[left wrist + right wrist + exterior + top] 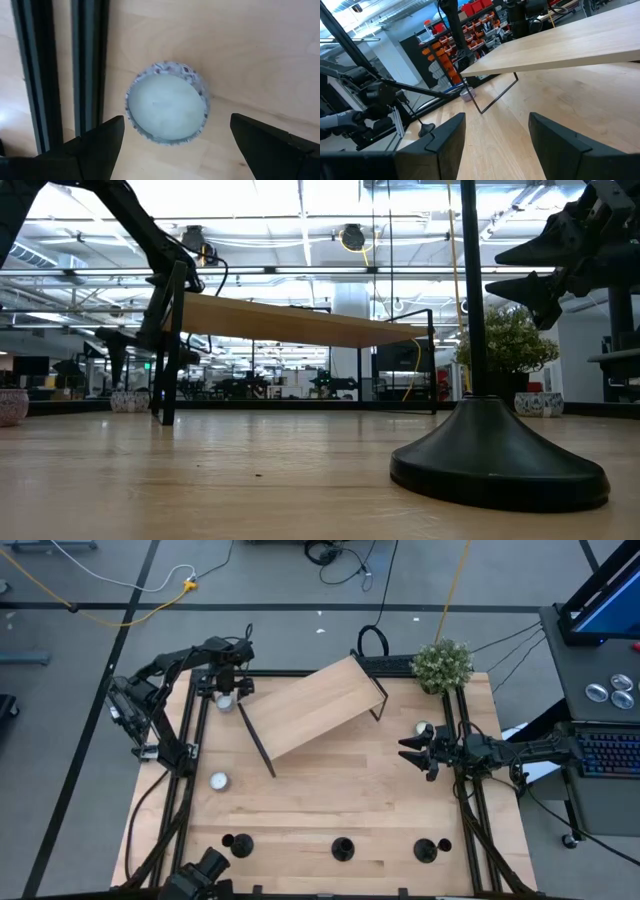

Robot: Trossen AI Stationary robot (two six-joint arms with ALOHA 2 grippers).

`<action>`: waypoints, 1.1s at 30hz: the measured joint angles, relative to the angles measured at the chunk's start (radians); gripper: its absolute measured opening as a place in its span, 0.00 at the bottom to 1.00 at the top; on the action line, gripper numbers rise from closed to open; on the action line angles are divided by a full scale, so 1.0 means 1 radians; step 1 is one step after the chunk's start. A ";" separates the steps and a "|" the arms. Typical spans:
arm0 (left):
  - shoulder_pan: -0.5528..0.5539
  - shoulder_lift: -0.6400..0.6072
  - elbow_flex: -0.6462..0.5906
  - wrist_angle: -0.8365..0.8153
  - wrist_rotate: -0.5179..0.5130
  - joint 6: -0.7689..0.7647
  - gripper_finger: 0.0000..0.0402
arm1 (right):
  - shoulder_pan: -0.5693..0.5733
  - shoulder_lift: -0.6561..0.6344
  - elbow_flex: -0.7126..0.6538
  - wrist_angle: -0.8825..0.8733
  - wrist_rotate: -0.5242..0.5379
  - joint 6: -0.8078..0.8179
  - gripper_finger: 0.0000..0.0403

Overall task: Pick & Place candle stick holders
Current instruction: Put the red patterned scented candle on the shelf

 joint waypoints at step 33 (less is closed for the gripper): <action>-0.008 0.001 -0.053 0.097 -0.072 -0.088 0.91 | 0.000 0.000 0.000 -0.005 -0.004 0.061 0.53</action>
